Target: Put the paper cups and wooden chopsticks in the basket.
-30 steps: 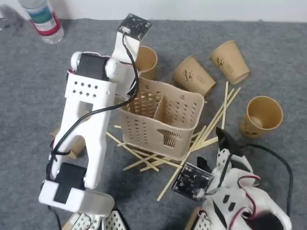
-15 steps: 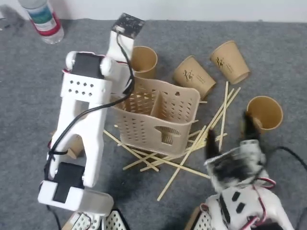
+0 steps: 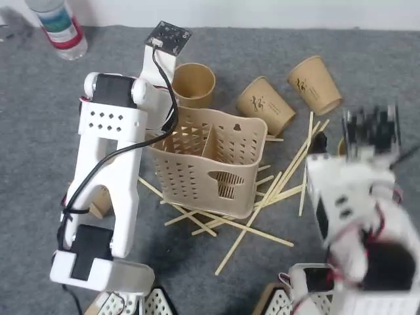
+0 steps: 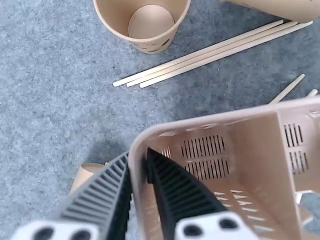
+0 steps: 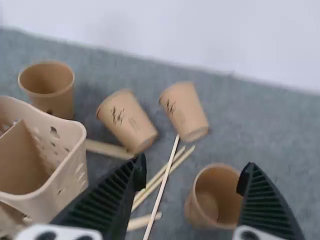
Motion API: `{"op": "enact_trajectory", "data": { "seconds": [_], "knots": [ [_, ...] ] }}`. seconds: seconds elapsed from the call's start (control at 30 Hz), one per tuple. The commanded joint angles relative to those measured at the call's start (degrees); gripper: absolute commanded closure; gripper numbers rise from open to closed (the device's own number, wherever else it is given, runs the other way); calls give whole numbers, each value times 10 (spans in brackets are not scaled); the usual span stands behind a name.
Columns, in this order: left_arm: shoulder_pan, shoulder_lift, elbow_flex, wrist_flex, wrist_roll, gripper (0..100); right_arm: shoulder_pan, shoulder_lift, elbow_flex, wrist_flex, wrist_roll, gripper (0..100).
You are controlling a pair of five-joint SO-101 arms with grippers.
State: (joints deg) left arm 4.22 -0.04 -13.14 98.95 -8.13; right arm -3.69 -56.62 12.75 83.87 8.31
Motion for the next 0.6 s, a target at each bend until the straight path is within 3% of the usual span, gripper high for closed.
{"op": "enact_trajectory", "data": {
  "seconds": [0.0,0.13,0.3,0.57],
  "knots": [
    [-4,-15,1,12,-9,988,-41,171,-213,114,-27,706],
    [-4,-15,1,11,-9,988,-135,300,-363,194,-42,707],
    [-4,-15,1,14,-9,988,-221,319,-371,190,-73,707],
    [-4,-15,1,11,-9,988,-206,371,-302,189,-64,707]
  ]
}}
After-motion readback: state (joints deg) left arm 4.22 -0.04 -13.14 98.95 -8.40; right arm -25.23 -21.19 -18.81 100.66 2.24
